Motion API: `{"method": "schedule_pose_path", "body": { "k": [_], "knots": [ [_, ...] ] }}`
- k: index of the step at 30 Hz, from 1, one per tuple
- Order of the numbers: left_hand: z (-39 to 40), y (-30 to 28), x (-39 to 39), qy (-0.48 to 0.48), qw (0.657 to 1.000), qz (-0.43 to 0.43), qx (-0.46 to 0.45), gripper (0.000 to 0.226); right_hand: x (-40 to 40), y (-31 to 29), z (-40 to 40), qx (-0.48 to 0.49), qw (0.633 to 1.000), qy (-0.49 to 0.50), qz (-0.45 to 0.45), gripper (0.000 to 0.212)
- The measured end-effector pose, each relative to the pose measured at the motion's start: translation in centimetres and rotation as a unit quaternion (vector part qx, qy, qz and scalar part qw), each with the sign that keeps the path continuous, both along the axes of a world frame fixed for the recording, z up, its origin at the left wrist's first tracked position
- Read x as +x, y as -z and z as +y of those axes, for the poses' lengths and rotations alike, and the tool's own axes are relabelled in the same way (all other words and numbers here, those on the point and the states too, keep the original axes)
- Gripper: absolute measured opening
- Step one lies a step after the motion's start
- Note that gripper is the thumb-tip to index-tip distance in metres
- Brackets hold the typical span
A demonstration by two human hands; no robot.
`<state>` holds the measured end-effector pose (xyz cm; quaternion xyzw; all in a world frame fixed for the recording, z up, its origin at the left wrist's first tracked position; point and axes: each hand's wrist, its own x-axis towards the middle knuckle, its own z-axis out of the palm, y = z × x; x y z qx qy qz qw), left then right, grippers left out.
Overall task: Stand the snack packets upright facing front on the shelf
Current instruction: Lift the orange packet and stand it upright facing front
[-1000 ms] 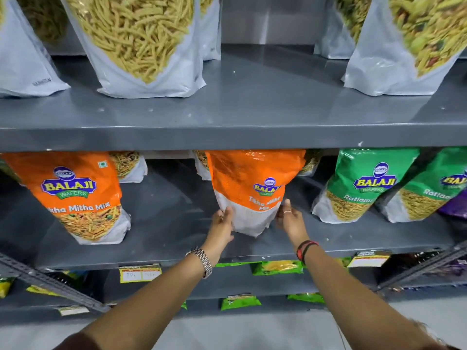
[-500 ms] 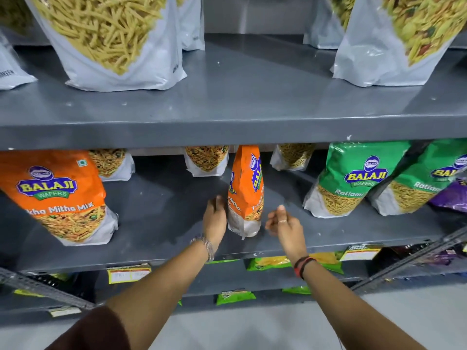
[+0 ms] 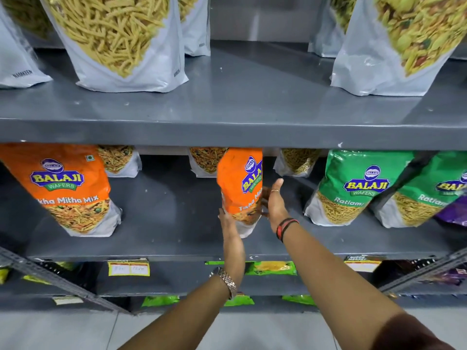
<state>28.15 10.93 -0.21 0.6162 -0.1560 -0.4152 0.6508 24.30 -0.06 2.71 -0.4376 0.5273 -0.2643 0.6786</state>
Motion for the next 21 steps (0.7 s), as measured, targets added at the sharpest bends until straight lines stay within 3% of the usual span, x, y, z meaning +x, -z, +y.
{"method": "schedule_pose_path", "body": {
  "k": [3, 7, 13, 18, 21],
  "knots": [
    [-0.6, 0.0, 2.1, -0.005, 0.999, 0.019, -0.035, 0.060, -0.9, 0.4, 1.2, 0.012, 0.999, 0.049, -0.019, 0.078],
    [-1.5, -0.8, 4.6, 0.020, 1.000, 0.013, -0.006, 0.055, -1.9, 1.6, 2.9, 0.013, 0.998, 0.050, -0.033, 0.075],
    [-2.3, -0.7, 6.5, 0.021, 0.999, 0.017, 0.036, 0.070, -2.3, 2.3, 3.5, 0.012, 0.998, 0.048, -0.035, 0.072],
    [0.7, 1.1, 8.0, -0.063, 0.998, -0.013, 0.029, 0.067, -2.6, 4.2, 4.9, 0.092, 0.994, 0.062, 0.000, 0.041],
    [4.6, 2.0, 10.7, -0.161, 0.985, -0.035, 0.044, 0.056, -0.6, 4.8, 6.9, 0.116, 0.993, 0.013, -0.003, 0.040]
  ]
}}
